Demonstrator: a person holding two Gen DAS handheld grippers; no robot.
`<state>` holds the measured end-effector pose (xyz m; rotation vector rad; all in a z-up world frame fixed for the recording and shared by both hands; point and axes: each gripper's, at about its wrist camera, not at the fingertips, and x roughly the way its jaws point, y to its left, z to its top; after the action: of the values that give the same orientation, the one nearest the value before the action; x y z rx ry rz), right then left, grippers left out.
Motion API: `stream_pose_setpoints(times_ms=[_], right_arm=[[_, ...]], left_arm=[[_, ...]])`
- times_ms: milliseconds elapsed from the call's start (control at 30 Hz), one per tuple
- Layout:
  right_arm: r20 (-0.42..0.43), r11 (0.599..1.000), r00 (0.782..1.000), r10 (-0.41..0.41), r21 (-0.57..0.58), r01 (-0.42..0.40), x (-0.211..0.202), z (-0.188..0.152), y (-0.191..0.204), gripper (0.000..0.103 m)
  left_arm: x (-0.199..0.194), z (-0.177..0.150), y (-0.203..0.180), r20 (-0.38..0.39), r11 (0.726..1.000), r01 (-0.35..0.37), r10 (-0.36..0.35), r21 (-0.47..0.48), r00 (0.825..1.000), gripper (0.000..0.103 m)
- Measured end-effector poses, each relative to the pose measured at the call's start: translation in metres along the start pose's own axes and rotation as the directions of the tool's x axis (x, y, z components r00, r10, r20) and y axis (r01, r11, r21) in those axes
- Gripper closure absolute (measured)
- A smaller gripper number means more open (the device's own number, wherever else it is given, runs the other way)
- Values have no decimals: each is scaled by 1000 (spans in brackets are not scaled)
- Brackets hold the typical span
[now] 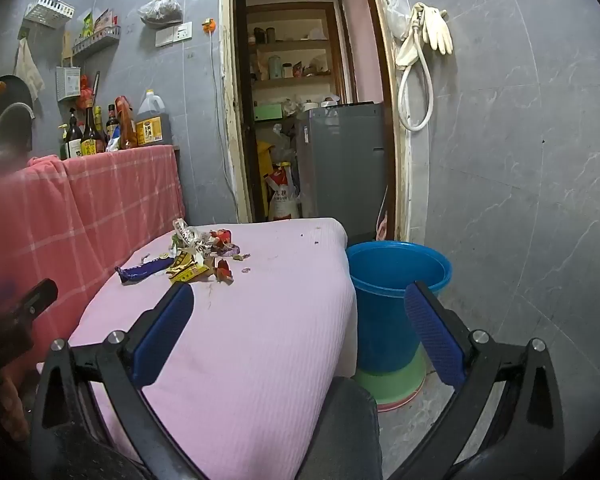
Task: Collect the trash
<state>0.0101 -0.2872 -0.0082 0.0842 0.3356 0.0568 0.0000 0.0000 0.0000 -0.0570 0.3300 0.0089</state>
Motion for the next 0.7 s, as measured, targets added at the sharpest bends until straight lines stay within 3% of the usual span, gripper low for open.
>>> stream_pose_setpoints(times_ms=[700], right_arm=[[-5,1000,1000,-1,-1,1,3,-2,2,0]], left_arm=[[3,-2,5,-10,1000,1,-1,-5,1000,2]])
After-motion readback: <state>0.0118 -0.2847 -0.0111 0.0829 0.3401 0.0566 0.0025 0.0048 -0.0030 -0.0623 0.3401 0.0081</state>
